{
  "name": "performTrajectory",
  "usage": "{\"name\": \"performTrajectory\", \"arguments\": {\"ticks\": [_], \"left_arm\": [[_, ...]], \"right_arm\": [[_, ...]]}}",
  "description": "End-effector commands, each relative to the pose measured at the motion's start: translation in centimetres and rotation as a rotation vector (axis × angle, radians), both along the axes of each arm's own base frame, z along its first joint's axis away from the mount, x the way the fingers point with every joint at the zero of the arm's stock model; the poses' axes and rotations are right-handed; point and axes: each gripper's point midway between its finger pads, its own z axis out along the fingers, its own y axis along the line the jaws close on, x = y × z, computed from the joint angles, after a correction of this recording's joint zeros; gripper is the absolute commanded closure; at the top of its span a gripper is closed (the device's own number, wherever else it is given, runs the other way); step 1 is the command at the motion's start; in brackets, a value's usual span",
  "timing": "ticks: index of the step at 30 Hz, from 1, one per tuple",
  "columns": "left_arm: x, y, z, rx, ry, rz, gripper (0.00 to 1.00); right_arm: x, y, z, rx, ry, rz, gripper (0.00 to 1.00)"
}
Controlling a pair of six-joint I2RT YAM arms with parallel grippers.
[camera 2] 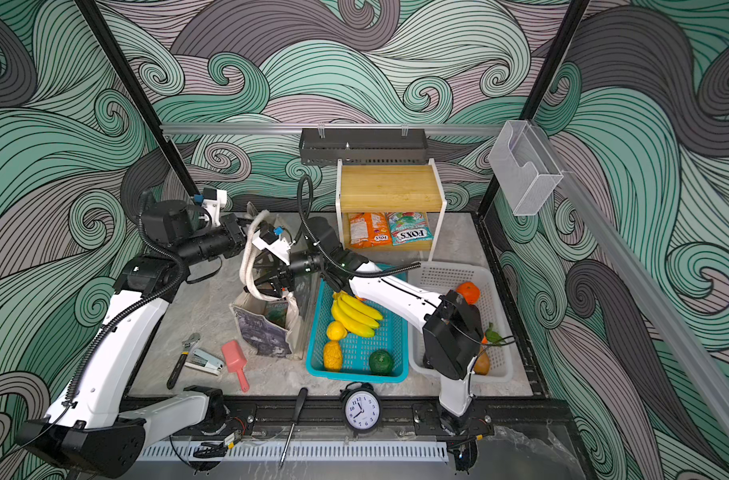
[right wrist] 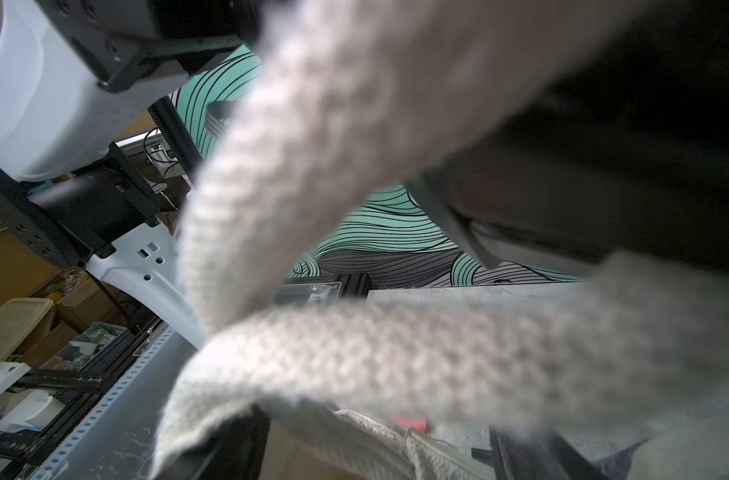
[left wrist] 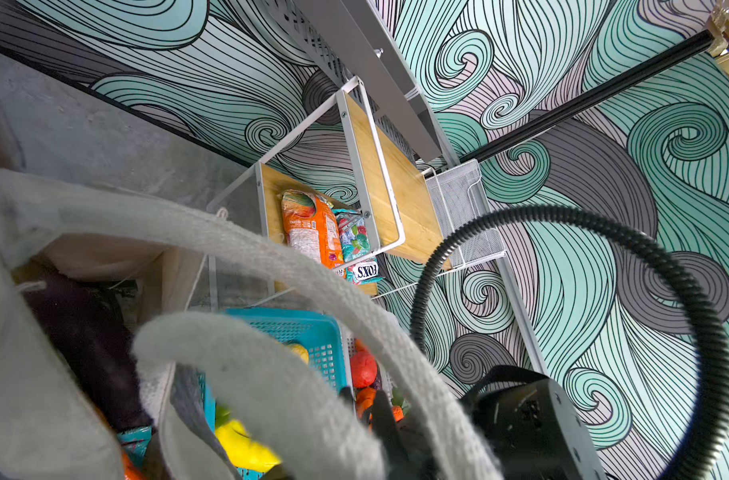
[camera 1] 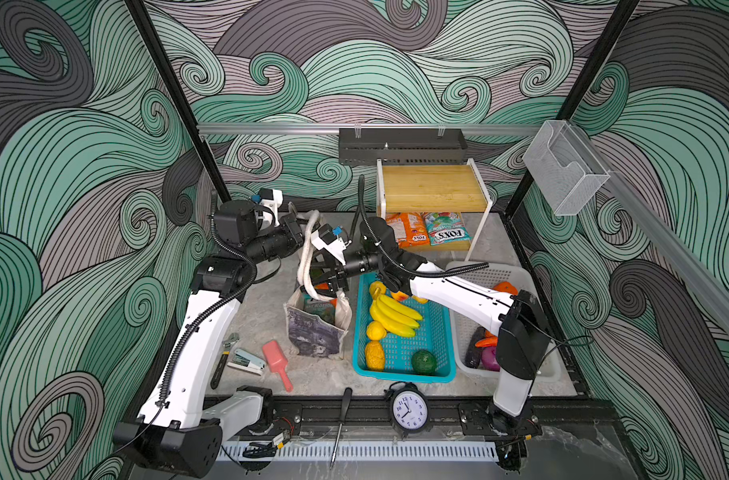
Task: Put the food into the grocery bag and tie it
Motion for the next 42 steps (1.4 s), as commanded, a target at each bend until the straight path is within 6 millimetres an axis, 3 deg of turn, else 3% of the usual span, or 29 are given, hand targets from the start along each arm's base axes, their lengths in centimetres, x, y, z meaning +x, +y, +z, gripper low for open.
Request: {"name": "performTrajectory", "arguments": {"ticks": [1,4,6,10,11,15,20,24,30,37,42], "left_arm": [[-0.4,0.8,0.8,-0.019,-0.03,0.028,1.0],[-0.2,1.5,0.3,-0.023,-0.022,0.051,1.0],[-0.1,1.5,0.1,-0.036,-0.018,0.052,1.0],[-0.1,1.4,0.0,-0.04,-0.008,0.045,1.0],[-0.1,1.6,-0.1,-0.038,-0.008,0.049,1.0],[0.0,3.0,0.3,-0.012,-0.02,0.089,1.0],[0.7,5.7,1.2,-0.003,-0.026,0.165,1.0],[1.1,7.8,1.7,0.038,-0.037,0.237,1.0],[1.2,10.0,1.3,0.112,-0.034,0.322,1.0],[1.5,13.4,0.4,0.169,0.002,0.431,1.0],[1.4,16.0,2.1,0.22,-0.017,0.536,1.0]], "right_arm": [[0.2,0.7,2.7,0.112,-0.004,-0.029,0.22],[0.7,0.9,3.5,0.136,0.034,-0.05,0.26],[1.1,1.2,3.8,0.137,0.045,-0.074,0.37],[1.1,1.0,3.9,0.147,0.05,-0.082,0.48],[1.0,0.9,3.8,0.148,0.051,-0.087,0.55],[1.3,-0.1,2.8,0.098,0.061,-0.145,0.79],[1.8,-2.8,0.1,-0.124,0.085,-0.296,0.92],[3.1,-6.1,-1.8,-0.291,0.073,-0.478,0.97],[5.8,-9.4,0.1,-0.309,0.066,-0.709,1.0],[9.0,-10.6,2.6,-0.201,0.174,-0.868,1.0],[11.8,-11.4,3.0,-0.168,0.225,-0.988,1.0]]}}
